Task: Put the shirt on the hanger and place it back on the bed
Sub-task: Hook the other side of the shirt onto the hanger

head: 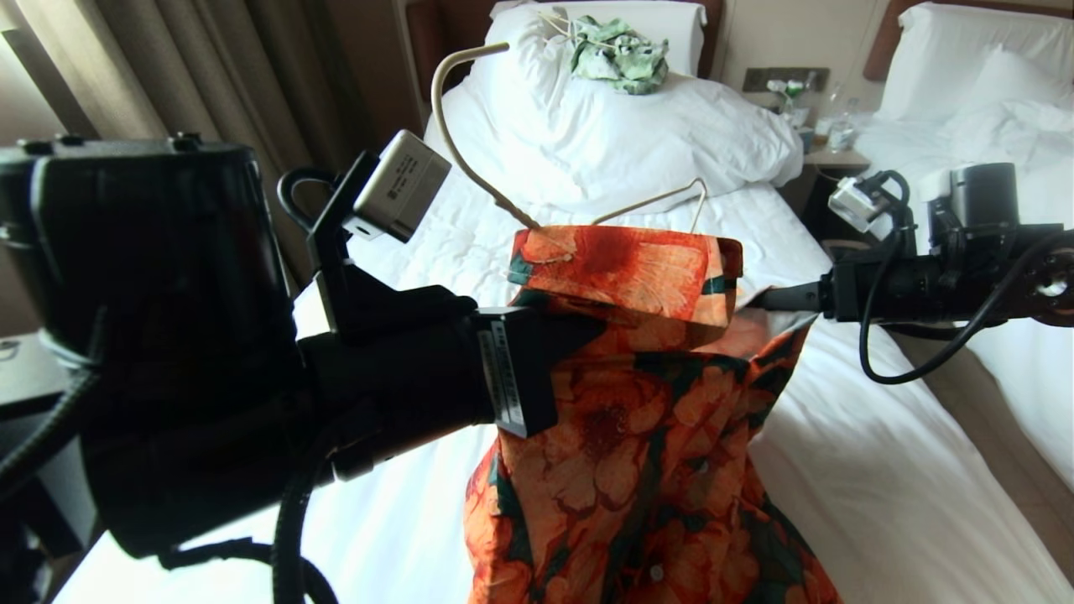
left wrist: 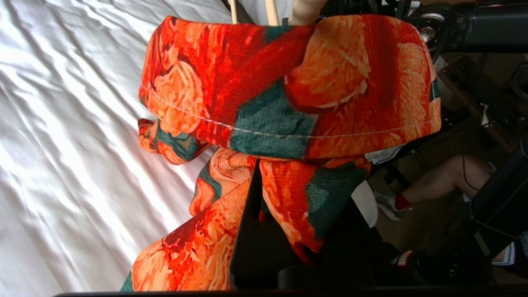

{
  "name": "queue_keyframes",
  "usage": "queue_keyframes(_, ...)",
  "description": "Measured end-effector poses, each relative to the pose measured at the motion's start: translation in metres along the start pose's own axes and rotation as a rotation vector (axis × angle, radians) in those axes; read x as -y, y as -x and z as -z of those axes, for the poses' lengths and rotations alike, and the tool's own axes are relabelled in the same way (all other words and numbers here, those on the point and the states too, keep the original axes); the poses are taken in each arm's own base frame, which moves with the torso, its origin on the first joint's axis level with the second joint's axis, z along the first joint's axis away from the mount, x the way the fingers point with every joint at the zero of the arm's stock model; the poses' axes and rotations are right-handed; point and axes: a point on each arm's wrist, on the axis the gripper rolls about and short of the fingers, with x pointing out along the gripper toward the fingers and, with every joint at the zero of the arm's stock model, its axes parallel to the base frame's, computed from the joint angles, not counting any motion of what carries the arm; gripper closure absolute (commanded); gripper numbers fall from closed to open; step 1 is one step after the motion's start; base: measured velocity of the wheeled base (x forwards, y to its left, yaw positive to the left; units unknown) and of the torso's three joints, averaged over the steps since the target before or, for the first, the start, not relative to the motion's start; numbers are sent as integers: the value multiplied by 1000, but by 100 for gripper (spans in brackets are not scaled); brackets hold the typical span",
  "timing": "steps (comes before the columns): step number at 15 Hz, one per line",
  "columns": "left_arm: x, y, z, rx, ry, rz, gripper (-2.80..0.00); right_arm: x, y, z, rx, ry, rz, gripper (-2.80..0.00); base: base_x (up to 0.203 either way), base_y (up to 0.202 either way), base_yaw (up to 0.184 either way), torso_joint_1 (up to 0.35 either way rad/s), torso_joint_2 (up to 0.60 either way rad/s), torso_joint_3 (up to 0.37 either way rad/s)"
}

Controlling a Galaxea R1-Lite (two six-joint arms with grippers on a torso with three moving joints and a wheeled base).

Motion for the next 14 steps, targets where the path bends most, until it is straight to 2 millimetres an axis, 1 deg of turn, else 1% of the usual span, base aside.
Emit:
queue_keyframes(9,23,-3,15,-59,6,91,0,3,-4,-11,18,3,1,0,0,0,0,0,0,0)
queue_keyframes(14,28,0,17,-66,4,112,0,6,-7,-13,25,16,-3,0,0,0,0,0,0,0)
